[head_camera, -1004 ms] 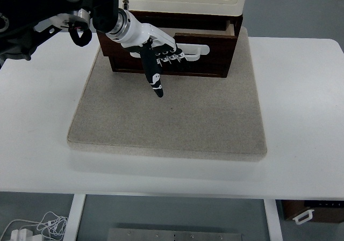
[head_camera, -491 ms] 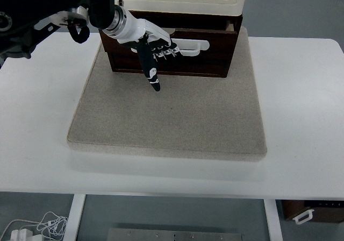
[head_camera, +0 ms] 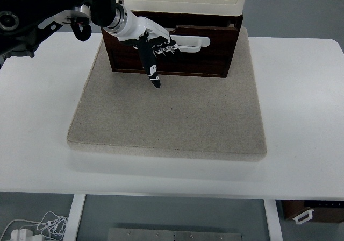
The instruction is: Close the drawer under the combination cabinet
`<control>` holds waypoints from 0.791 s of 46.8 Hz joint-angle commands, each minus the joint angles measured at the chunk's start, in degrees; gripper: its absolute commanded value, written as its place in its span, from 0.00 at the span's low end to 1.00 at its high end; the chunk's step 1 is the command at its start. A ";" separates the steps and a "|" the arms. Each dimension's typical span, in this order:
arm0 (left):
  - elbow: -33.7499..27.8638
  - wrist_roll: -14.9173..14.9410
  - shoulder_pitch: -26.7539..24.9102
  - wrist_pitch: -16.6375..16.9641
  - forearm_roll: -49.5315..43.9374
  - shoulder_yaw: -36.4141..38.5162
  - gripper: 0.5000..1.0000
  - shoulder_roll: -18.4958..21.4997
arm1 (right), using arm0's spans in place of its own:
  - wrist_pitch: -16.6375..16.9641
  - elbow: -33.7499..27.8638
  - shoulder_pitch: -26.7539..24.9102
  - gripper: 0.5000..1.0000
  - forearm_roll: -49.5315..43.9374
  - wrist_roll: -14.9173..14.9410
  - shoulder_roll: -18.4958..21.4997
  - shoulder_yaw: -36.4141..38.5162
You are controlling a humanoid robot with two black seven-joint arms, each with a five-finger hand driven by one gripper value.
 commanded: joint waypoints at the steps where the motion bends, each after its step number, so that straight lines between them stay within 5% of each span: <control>1: 1.65 0.00 0.00 0.00 0.71 -0.79 1.00 -1.03 | 0.00 -0.02 -0.01 0.90 0.01 0.00 0.00 0.00; 37: 4.91 0.00 0.00 0.00 3.70 -1.85 1.00 -1.47 | 0.00 -0.02 -0.01 0.90 0.01 0.00 0.00 0.00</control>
